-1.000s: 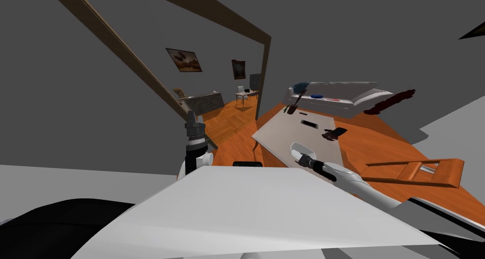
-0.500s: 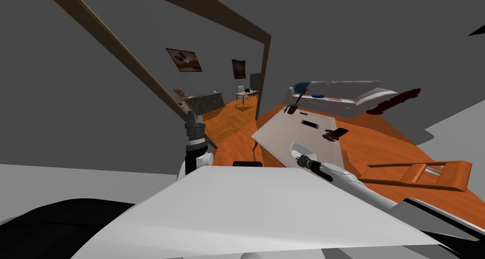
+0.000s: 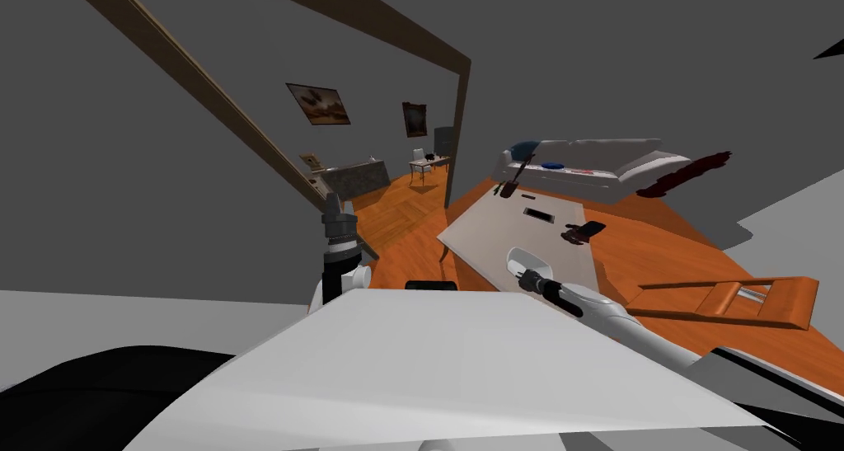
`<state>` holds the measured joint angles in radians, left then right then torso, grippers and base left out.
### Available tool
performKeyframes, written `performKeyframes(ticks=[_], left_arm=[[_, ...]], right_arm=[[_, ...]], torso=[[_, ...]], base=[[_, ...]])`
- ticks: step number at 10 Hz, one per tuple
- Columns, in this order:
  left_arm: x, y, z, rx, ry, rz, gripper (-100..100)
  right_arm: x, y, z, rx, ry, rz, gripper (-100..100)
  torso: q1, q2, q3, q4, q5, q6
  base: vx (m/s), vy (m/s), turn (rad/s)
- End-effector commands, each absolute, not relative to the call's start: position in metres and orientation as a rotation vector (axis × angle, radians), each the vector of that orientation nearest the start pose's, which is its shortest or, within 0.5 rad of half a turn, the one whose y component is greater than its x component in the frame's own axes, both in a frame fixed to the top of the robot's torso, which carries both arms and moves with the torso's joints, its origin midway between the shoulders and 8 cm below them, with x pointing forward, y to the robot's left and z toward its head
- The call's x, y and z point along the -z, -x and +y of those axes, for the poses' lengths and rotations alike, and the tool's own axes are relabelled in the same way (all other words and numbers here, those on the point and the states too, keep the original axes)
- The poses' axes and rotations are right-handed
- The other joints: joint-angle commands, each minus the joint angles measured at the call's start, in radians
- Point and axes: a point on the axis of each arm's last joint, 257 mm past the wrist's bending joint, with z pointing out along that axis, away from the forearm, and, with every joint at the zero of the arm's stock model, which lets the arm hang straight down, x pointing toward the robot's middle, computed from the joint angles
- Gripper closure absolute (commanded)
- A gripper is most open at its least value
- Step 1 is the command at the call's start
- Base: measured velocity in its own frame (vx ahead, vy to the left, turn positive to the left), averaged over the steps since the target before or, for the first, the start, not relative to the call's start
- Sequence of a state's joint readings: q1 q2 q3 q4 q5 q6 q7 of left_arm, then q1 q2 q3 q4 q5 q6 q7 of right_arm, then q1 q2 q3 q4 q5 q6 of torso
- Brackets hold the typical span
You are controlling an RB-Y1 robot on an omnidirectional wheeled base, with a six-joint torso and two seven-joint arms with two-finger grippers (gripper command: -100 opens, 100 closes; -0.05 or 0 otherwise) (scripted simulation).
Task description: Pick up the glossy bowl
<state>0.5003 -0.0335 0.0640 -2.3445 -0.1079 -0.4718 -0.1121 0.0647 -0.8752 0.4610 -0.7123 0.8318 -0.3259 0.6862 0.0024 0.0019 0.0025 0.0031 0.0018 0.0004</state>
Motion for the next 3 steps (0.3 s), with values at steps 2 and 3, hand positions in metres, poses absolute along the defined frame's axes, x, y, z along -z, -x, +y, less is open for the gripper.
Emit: performKeyframes(ticks=[2,3], left_arm=[[-0.0472,-0.3333,0.2889,1.067,0.539,0.645,0],[-0.0472,-0.3333,0.2889,1.067,0.539,0.645,0]], right_arm=[[0.5084,-0.2685,-0.5824,0.426,1.001,2.414,100],[0.5076,-0.2685,-0.5832,0.424,1.001,2.414,0]], torso=[[0.003,0.001,0.001,0.000,0.001,0.000],[0.002,0.000,0.000,0.000,0.001,-0.001]], base=[[-0.018,0.069,-0.052],[-0.003,0.008,0.001]])
